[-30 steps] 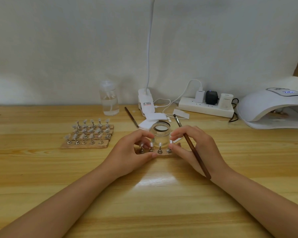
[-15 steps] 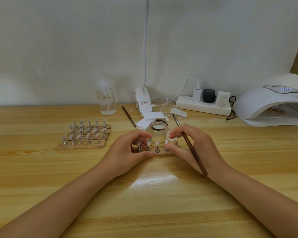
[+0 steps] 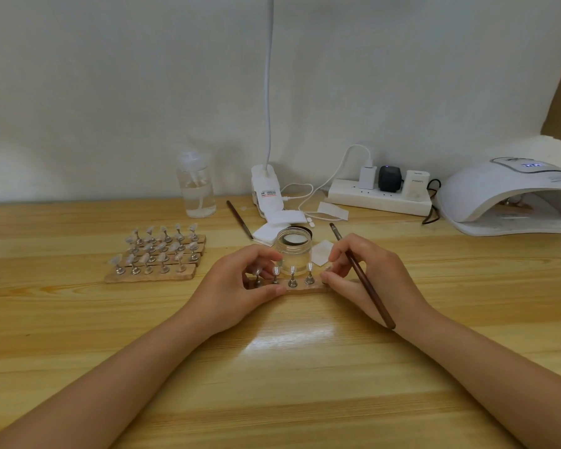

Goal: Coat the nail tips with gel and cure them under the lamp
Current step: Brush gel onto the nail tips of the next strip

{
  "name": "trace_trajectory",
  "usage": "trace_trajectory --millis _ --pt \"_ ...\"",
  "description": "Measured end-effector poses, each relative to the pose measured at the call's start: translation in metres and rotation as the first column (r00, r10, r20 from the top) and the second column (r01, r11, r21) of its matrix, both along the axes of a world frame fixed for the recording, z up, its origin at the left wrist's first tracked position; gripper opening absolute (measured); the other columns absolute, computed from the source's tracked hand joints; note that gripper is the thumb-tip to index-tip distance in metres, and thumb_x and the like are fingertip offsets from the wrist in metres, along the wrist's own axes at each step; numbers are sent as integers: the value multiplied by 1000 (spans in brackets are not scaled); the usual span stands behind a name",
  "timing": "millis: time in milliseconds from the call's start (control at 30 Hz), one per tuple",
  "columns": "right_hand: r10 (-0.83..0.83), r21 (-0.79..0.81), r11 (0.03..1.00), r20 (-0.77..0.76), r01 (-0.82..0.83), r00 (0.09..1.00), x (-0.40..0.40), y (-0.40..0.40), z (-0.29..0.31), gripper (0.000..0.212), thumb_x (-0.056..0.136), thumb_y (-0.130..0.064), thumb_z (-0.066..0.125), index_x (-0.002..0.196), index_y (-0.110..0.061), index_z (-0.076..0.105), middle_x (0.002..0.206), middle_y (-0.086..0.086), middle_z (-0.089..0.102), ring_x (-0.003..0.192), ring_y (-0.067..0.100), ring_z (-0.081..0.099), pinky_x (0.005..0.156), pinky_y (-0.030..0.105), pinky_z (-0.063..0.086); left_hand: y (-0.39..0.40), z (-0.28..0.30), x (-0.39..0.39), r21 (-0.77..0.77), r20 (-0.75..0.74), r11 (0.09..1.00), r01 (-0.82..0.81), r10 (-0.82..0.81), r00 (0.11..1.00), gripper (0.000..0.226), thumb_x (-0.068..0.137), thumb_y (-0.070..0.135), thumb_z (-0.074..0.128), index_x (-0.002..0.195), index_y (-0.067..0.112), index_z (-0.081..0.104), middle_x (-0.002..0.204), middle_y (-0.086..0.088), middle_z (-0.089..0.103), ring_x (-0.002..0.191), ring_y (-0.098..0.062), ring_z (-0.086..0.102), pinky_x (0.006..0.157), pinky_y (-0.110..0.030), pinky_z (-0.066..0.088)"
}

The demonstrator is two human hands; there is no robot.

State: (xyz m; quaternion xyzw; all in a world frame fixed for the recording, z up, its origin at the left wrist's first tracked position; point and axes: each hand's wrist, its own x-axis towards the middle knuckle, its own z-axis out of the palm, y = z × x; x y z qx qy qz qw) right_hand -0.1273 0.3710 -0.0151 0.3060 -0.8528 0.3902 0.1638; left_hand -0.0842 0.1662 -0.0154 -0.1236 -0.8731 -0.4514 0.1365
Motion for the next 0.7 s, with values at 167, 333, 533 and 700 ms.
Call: trace_trajectory --millis 167,333,533,700 --pt "12 -51 999 29 -11 999 -1 2 -1 30 76 -12 73 78 -30 50 68 -9 61 71 -1 59 69 5 42 0 0 0 -16 3 1000 6 -6 1000 36 73 15 74 96 36 56 86 8 63 81 10 55 66 -2 38" --pt "5 -110 994 27 -2 1000 0 2 -1 25 77 -8 72 80 -23 53 68 -7 62 71 -1 60 68 3 41 1 0 1 3 -3 1000 16 -16 1000 36 73 12 74 95 35 55 84 8 62 79 10 55 67 -3 38" --pt "1 -183 983 -101 -20 995 6 -4 3 36 75 -7 74 79 -33 49 70 -12 59 76 -1 58 71 6 42 2 0 2 -34 -107 999 -22 18 994 35 72 19 75 96 36 56 89 12 62 87 6 54 72 -2 36" --pt "92 -144 979 -303 -141 949 17 -14 4 17 78 -18 71 84 -21 56 76 -14 58 75 2 57 72 27 49 6 2 6 -175 -402 983 -57 -18 916 31 73 39 69 101 26 65 99 12 60 97 -2 54 89 -30 39"
